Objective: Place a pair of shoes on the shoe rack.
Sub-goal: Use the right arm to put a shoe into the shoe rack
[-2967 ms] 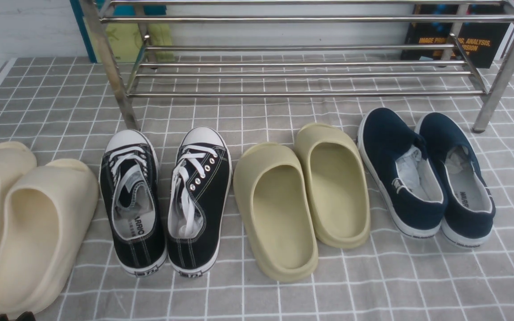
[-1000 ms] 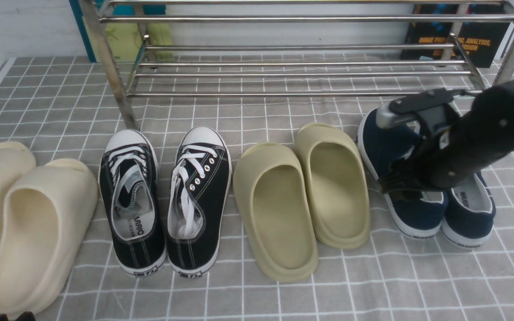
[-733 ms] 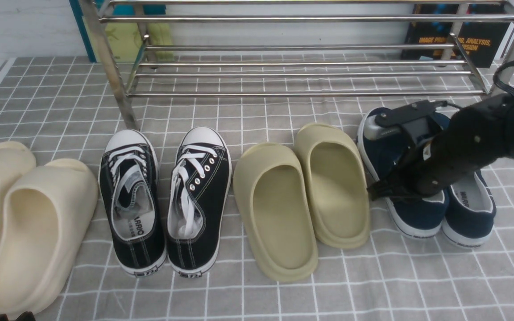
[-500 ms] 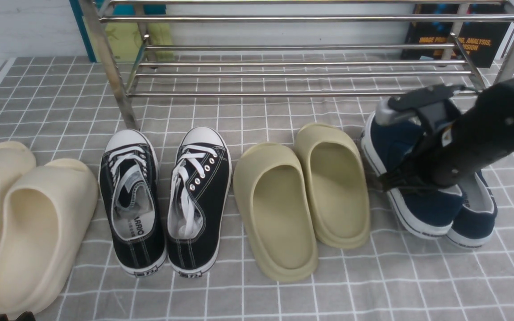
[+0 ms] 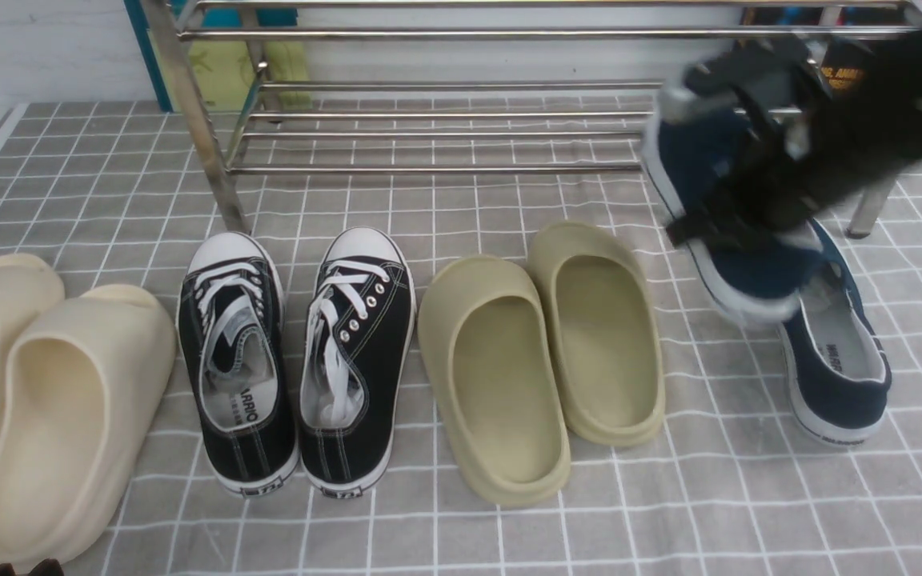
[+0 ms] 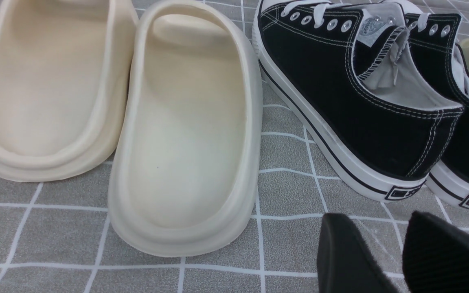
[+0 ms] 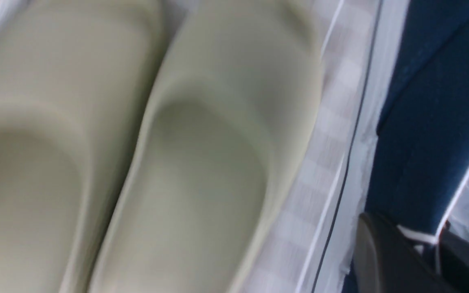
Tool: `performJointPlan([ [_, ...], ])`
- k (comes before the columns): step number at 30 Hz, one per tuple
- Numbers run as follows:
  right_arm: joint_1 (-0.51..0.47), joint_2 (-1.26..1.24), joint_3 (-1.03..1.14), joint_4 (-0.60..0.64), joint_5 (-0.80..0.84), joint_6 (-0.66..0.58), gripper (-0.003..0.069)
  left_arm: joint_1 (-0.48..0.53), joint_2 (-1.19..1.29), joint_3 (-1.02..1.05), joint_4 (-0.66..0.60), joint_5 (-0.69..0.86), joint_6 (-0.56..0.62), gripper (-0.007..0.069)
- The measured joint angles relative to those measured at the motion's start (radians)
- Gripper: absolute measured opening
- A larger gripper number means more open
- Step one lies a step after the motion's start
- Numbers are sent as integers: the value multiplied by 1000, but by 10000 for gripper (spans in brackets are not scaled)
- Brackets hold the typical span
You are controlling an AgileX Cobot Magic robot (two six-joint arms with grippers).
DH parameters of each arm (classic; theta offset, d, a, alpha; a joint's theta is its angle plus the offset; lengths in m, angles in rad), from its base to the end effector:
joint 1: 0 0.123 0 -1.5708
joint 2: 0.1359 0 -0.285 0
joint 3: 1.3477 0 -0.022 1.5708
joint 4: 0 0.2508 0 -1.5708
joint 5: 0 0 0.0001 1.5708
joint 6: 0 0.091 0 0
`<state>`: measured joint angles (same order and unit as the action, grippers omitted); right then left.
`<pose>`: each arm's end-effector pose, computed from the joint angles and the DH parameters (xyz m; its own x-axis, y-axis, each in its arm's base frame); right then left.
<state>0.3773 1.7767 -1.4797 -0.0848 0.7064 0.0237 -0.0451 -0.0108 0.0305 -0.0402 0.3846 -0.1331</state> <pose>0.3744 0.1430 0.2888 -0.7221 -0.3301 -0.6080 -0.3665 0.9279 -0.0685 0.0523 -0.0037 0.1690 -0.3168 -0.1554 -0.9357 0.0058 0.9862 -0.1657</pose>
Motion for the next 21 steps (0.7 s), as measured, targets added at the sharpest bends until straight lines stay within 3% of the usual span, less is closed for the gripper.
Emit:
performJointPlan([
  [9, -53, 431, -618, -4, 198, -3, 50, 0, 0, 0, 0, 0, 0, 239],
  [14, -66, 570, -824, 5, 281, -3, 59, 0, 0, 0, 0, 0, 0, 239],
  [17, -67, 595, -883, 9, 313, -3, 140, 0, 0, 0, 0, 0, 0, 239],
  [21, -76, 578, -893, 19, 336, -3, 368, 0, 0, 0, 0, 0, 0, 239],
])
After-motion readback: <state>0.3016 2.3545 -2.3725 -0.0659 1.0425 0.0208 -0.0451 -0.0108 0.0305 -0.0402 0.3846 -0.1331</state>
